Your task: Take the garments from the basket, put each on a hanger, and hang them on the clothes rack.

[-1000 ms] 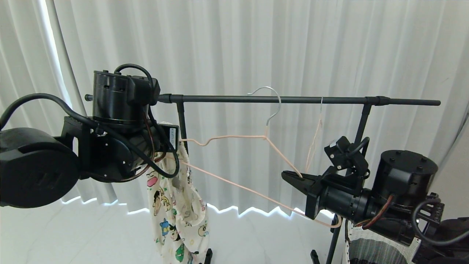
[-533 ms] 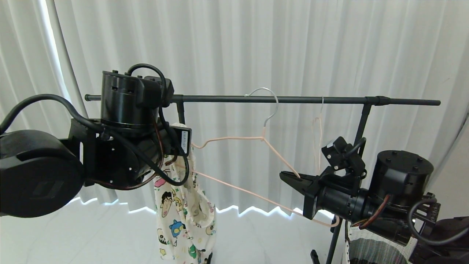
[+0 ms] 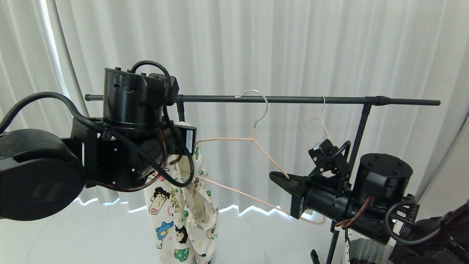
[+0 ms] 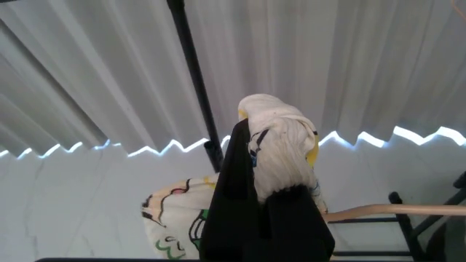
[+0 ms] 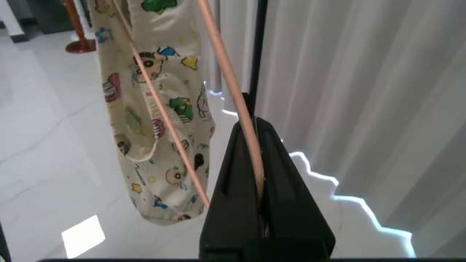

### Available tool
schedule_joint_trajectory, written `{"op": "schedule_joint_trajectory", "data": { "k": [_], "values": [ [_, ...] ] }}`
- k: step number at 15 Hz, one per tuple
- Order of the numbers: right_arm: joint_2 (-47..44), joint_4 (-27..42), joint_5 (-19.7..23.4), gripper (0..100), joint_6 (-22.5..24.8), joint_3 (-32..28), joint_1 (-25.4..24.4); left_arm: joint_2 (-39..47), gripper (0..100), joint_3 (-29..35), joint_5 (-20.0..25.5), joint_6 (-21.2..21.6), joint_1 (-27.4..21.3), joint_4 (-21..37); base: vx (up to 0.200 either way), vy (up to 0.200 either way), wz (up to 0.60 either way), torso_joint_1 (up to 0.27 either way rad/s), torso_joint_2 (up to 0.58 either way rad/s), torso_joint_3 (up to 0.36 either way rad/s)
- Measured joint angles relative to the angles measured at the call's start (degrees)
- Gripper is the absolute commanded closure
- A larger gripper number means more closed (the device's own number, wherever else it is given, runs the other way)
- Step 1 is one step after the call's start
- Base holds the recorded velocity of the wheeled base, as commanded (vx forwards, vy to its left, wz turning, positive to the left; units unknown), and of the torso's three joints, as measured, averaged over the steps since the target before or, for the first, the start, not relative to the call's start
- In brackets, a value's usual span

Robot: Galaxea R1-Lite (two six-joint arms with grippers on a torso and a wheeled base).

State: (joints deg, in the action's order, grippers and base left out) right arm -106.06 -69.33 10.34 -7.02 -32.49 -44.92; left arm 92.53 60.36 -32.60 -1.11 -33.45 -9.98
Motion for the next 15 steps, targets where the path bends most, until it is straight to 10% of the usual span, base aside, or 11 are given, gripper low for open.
{"op": "schedule_joint_trajectory", "data": {
  "k": [15],
  "values": [
    [0.05,0.16,-2.68,100,0.43,-0.76,4.85,0.57,100,0.44,-2.66,-0.17,-1.96,-0.02,0.000,0.000,0.00,0.000,0.00,0.000]
  ]
}}
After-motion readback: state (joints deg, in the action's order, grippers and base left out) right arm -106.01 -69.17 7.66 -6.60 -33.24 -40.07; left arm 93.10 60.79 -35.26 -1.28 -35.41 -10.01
